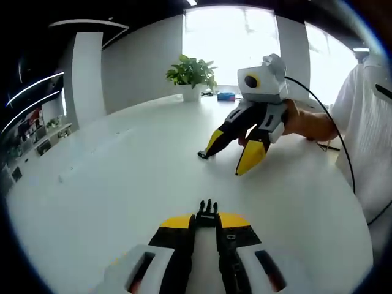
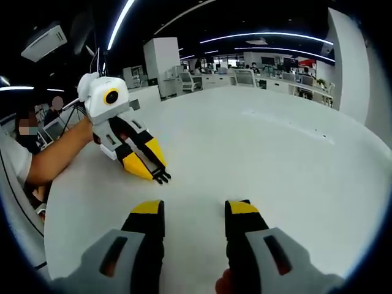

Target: Snap the two parts of the plastic buckle together until the buckle closes and remains connected.

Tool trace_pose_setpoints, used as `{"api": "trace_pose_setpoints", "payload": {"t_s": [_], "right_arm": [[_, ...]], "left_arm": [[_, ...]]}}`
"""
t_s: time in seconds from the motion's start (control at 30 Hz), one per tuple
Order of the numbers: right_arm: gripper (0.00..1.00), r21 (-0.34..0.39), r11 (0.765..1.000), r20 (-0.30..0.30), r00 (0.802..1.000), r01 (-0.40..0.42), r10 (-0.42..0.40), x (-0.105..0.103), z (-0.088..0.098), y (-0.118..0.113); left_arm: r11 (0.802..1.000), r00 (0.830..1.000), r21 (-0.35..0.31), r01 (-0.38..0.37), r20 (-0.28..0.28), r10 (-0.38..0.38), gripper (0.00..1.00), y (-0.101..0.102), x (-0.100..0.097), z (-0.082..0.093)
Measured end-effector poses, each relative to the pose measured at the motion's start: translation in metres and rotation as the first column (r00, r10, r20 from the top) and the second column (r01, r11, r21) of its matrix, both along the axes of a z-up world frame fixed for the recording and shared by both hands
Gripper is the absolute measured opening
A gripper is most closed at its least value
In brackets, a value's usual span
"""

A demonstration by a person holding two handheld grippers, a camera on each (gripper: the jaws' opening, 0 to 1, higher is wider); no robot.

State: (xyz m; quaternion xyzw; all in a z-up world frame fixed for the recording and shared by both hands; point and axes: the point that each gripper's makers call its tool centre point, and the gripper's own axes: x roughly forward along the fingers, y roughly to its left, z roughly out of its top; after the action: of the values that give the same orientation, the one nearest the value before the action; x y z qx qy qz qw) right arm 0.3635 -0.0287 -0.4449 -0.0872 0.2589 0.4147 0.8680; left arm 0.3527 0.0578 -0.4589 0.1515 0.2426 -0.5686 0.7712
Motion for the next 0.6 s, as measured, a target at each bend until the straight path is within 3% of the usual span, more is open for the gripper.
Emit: {"api": "trace_pose_setpoints", "payload": {"t_s": [0.3,0.6], "right_arm": [[0.39,-0.025,1.000,0.045,0.999,0.003,-0.002,0.006,0.009,-0.030],[0.36,-0.066,0.993,0.066,0.993,-0.096,0.100,0.009,0.006,-0.032]], "left_arm": [[1.000,1.000,-0.003,-0.002,0.000,0.002,0.13,0.000,-0.001,0.000],[1.000,1.000,-0.004,-0.009,-0.003,0.009,0.13,0.000,0.001,0.000]]}}
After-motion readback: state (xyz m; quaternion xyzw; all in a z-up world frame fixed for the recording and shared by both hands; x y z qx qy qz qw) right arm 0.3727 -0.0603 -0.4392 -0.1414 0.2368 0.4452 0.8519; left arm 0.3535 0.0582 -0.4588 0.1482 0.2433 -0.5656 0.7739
